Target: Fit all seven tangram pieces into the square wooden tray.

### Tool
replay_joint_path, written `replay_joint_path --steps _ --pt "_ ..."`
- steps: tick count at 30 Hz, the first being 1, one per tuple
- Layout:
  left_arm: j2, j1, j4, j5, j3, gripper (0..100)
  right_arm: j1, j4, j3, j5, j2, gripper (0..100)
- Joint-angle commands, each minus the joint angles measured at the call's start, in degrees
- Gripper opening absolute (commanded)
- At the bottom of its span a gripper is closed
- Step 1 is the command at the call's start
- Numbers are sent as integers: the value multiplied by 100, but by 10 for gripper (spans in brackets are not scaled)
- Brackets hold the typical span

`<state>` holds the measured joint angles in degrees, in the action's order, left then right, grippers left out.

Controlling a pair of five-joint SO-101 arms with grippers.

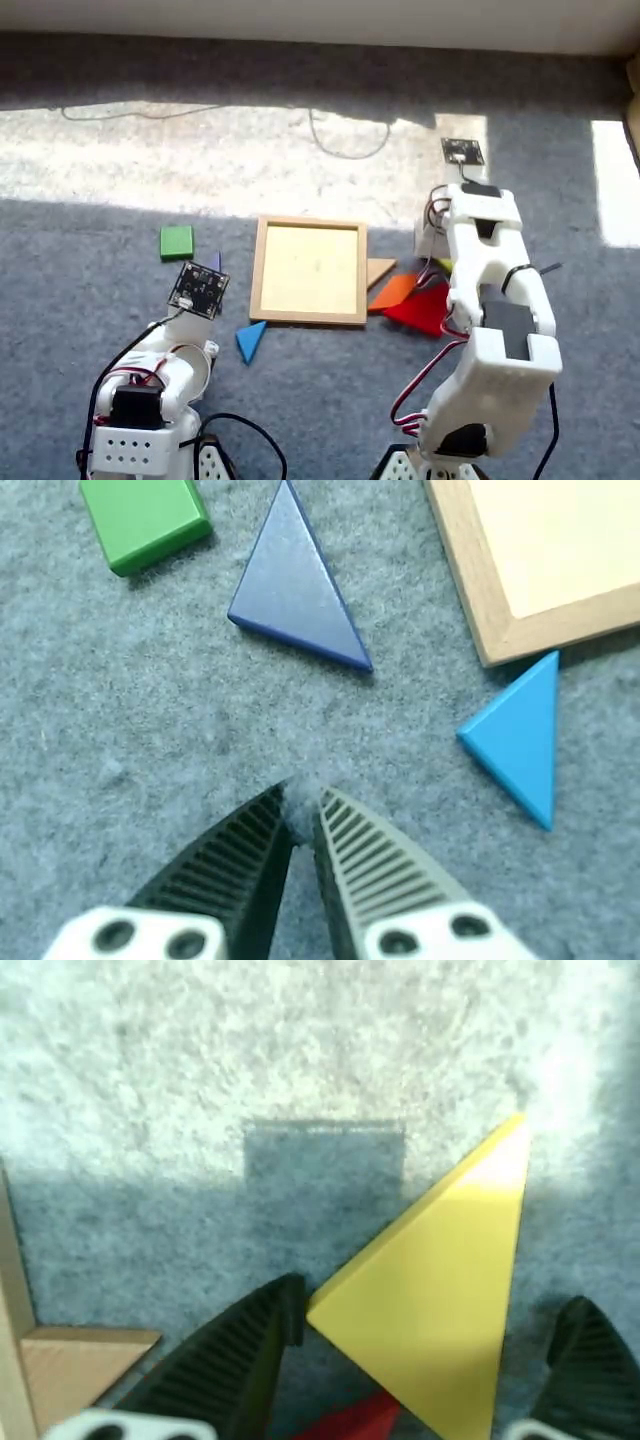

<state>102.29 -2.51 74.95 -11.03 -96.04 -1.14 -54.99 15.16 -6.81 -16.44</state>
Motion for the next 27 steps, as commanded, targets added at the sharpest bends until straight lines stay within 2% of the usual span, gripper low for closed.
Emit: replay_joint_path --steps 1,10,16,27 --pt "66 -66 18 9 -119 6 57 163 -330 290 57 372" --pt "66 -66 18 9 -119 6 -84 119 -321 352 57 371" --pt "66 -66 18 9 -119 6 -48 -110 -347 105 57 284" --pt "66 -66 18 9 -119 6 -57 -453 -382 26 145 242"
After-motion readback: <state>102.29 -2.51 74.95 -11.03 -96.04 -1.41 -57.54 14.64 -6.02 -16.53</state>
